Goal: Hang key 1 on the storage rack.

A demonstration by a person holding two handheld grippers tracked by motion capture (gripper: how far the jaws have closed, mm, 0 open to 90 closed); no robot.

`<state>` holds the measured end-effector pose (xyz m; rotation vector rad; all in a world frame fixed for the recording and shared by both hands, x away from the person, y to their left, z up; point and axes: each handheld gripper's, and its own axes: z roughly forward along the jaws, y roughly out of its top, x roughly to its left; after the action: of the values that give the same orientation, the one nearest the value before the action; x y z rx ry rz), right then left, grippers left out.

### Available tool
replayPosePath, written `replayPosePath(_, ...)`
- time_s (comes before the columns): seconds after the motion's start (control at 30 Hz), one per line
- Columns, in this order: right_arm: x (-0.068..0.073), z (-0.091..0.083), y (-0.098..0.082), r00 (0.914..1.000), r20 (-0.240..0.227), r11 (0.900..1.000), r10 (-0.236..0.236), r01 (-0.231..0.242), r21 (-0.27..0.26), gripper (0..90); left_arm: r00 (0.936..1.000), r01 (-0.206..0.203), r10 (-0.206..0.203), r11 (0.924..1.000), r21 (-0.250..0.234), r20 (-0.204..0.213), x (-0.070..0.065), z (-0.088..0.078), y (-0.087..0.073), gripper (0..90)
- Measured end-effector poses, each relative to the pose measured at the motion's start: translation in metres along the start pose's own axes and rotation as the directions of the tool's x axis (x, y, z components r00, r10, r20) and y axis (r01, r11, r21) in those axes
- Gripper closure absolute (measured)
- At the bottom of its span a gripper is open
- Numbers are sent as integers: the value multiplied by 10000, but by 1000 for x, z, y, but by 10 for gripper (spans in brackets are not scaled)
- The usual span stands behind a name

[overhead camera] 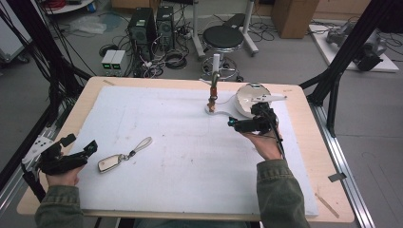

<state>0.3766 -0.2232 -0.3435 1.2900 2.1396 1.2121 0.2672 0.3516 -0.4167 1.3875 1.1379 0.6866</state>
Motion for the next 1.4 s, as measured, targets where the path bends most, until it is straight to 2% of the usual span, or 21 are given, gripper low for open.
replayPosePath(0.63, 0, -19, -29, 9999, 99, 9988, 16, -11, -486, 14, 10000, -57, 57, 10000, 25, 1, 0, 0, 0, 26)
replayPosePath(0.67, 0, -19, -30, 9999, 85, 9992, 61, -57, -399, 14, 10000, -53, 53, 10000, 29, 0, 0, 0, 0, 26)
replayPosePath(0.9, 10, -30, -31, 9992, 182, 9974, -342, 353, -626, 14, 10000, -51, 51, 10000, 19, 0, 0, 0, 0, 26)
replayPosePath(1.17, 16, -36, -33, 9986, 253, 9964, -459, 476, -698, 14, 10000, -48, 48, 10000, 3, 4, 0, 0, 0, 26)
replayPosePath(1.3, 16, -41, -36, 9993, 206, 9960, -314, 330, -827, 14, 10000, -42, 42, 10000, -11, -5, 0, 0, 0, 26)
replayPosePath(1.4, 13, -44, -45, 9998, 175, 9962, -102, 117, -862, 15, 10000, -40, 40, 10000, -11, 5, 0, 0, 0, 26)
